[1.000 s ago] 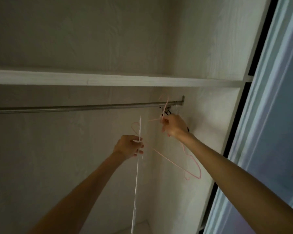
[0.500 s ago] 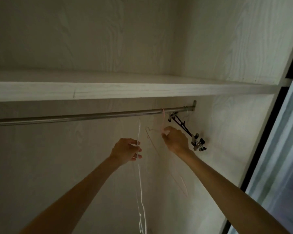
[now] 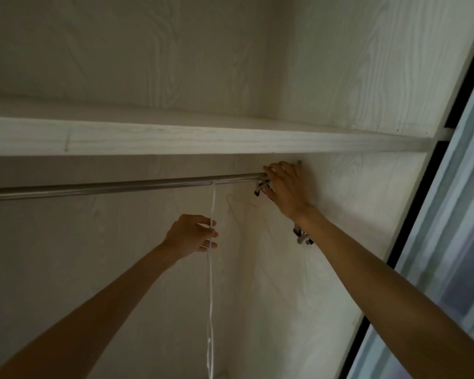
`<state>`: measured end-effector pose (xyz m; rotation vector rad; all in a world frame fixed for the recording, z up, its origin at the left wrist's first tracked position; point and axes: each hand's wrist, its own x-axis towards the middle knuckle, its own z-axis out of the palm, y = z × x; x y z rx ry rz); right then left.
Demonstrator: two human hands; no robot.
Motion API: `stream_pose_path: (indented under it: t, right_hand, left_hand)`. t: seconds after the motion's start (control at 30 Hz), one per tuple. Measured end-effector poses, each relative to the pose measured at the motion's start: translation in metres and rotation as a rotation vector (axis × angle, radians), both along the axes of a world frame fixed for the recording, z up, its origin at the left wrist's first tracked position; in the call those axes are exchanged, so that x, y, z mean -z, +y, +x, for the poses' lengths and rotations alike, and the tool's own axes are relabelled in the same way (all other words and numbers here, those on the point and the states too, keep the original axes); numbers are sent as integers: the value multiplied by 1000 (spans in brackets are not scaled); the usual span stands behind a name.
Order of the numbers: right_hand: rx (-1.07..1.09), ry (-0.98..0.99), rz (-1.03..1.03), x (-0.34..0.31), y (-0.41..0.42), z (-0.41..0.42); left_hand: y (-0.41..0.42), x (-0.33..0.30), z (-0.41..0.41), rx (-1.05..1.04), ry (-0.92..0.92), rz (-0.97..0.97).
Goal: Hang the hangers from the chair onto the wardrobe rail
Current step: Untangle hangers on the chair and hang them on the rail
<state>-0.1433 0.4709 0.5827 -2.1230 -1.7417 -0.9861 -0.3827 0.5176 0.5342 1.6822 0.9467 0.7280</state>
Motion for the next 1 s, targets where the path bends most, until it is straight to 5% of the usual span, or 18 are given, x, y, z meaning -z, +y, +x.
stream_pose_path:
  t: [0.27, 0.4, 0.5, 0.57, 0.7, 0.77, 0.9, 1.0]
  right_hand:
    - [142, -49, -60, -12, -17, 23]
    - [-149, 454, 48, -6, -37, -21]
    - [-202, 948, -494, 1, -63, -59]
    - [-237, 1009, -728, 10, -78, -70]
    - [-315, 1124, -458, 21, -88, -73]
    - [-295, 1000, -340, 20, -85, -67]
    - [-185, 773, -218, 15, -64, -56]
    - [-62, 715, -252, 20, -45, -48]
  left_hand:
    - [-9, -5, 5, 30, 46, 37]
    - [-14, -11, 12, 53, 47, 36]
    - [-19, -17, 24, 60, 47, 80]
    - [-23, -20, 34, 59, 56, 106]
    - [-30, -29, 50, 74, 117, 210]
    - [-33, -38, 53, 29, 249, 369]
    - [-26, -59, 38, -261, 495, 1015]
    - [-11, -64, 20, -306, 727, 1205]
